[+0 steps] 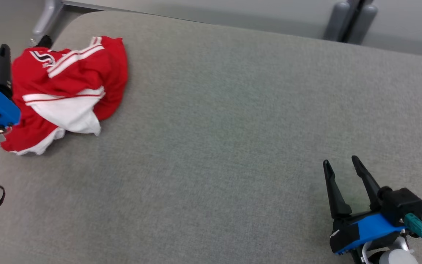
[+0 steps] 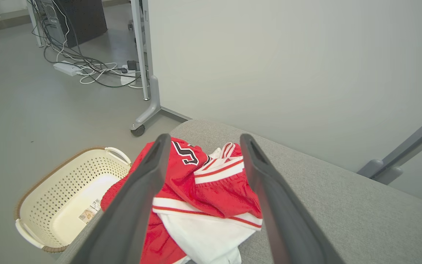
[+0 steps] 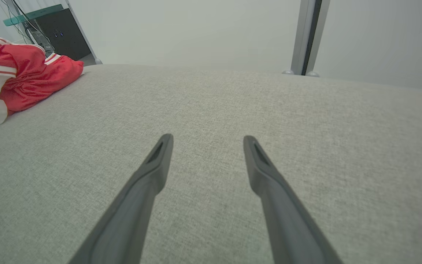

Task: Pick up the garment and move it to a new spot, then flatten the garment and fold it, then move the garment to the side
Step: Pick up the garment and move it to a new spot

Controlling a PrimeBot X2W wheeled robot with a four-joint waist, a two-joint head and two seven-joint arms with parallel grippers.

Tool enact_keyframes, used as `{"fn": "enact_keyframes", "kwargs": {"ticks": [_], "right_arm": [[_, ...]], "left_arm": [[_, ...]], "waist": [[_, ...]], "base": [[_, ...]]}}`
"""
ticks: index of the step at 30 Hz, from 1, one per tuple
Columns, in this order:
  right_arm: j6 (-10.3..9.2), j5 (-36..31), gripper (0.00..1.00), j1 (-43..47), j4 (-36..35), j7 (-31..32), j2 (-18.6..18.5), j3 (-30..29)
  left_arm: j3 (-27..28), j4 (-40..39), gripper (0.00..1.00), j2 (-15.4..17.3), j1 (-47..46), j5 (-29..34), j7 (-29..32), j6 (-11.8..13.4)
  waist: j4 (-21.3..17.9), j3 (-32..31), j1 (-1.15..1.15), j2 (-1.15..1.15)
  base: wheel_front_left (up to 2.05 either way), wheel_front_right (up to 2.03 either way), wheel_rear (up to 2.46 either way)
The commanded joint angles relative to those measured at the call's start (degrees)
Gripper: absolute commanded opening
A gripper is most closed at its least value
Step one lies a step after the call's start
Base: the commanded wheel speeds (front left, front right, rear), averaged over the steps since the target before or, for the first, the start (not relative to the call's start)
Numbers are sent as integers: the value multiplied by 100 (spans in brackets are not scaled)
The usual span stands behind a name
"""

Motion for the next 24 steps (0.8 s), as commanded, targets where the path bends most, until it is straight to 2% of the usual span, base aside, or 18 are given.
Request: {"fn": "enact_keyframes", "kwargs": {"ticks": [1, 7, 10, 14, 23, 24], "right_arm": [[3, -68, 100, -95, -95, 20, -26, 17], [2, -221, 100, -199, -441, 84, -27, 20], [2, -266, 100, -189, -526, 107, -27, 2], [2, -286, 100, -210, -586, 99, -27, 14], [2, -365, 100, -197, -534, 128, -28, 171], [2, -372, 100, -170, -539, 138, -27, 185]], "left_arm": [[58, 116, 100, 55, -102, -45, 53, 19], [333, 570, 100, 267, -327, -336, 387, 109], [415, 739, 100, 192, -334, -563, 660, 120], [359, 905, 100, 255, -225, -623, 991, 204], [340, 1483, 100, 470, 178, -272, 746, 519], [329, 1578, 44, 491, 234, -240, 702, 524]], "waist": [[-101, 101, -1, -1], [-665, 554, -1, -1], [-850, 677, -1, -1], [-1057, 771, -1, -1], [-1554, 705, -1, -1], [-1597, 677, -1, -1]], "base": [[0, 0, 0], [0, 0, 0], [0, 0, 0], [0, 0, 0], [0, 0, 0], [0, 0, 0]]}}
